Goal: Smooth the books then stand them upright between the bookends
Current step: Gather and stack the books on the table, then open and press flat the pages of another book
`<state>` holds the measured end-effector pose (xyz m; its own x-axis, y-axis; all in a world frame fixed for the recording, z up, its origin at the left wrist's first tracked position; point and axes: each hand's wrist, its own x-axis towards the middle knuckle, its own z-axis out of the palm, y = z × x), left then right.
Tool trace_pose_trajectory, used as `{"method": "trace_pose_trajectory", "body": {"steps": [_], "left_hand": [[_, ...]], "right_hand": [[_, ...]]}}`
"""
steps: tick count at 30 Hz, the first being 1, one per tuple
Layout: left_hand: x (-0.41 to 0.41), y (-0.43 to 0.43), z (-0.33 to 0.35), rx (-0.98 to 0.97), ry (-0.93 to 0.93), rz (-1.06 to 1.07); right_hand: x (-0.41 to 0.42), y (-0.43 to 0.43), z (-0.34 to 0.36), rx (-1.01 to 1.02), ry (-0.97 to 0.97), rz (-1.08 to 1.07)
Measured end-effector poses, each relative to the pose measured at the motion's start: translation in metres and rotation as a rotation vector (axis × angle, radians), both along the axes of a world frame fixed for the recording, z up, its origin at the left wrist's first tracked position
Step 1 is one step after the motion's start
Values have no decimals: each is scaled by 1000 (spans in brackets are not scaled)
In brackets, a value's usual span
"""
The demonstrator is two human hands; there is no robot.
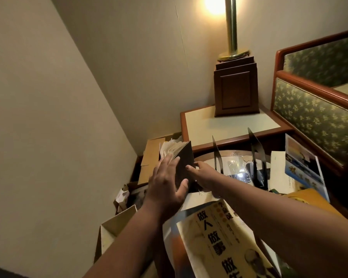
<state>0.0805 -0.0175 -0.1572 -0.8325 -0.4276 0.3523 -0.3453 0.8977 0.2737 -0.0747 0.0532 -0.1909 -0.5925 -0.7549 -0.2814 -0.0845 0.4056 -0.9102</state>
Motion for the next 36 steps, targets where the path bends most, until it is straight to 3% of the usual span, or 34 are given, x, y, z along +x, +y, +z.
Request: {"method": "trace_pose_trajectory", "body": {"steps": [6, 10, 14, 20, 26, 31, 36], "left_hand": [[20, 82, -26, 132, -106, -115], [23, 113, -42, 198, -256, -127], [20, 118, -59, 105, -451, -110], [21, 120, -63, 80, -434, -93], [21, 119, -68, 56, -427, -77], [21, 117, -74, 45, -383, -74], [20, 114, -80, 58, -328, -82]], "right_hand": [[10, 59, 13, -12, 92, 65], [8, 120, 24, 51, 306, 156], [-3, 181, 35, 0, 359, 79], [-44, 247, 35, -55, 445, -135], [-107, 262, 1, 125, 453, -388], [-145, 255, -24, 368, 558, -370], [-170, 243, -56, 541, 468, -404]]}}
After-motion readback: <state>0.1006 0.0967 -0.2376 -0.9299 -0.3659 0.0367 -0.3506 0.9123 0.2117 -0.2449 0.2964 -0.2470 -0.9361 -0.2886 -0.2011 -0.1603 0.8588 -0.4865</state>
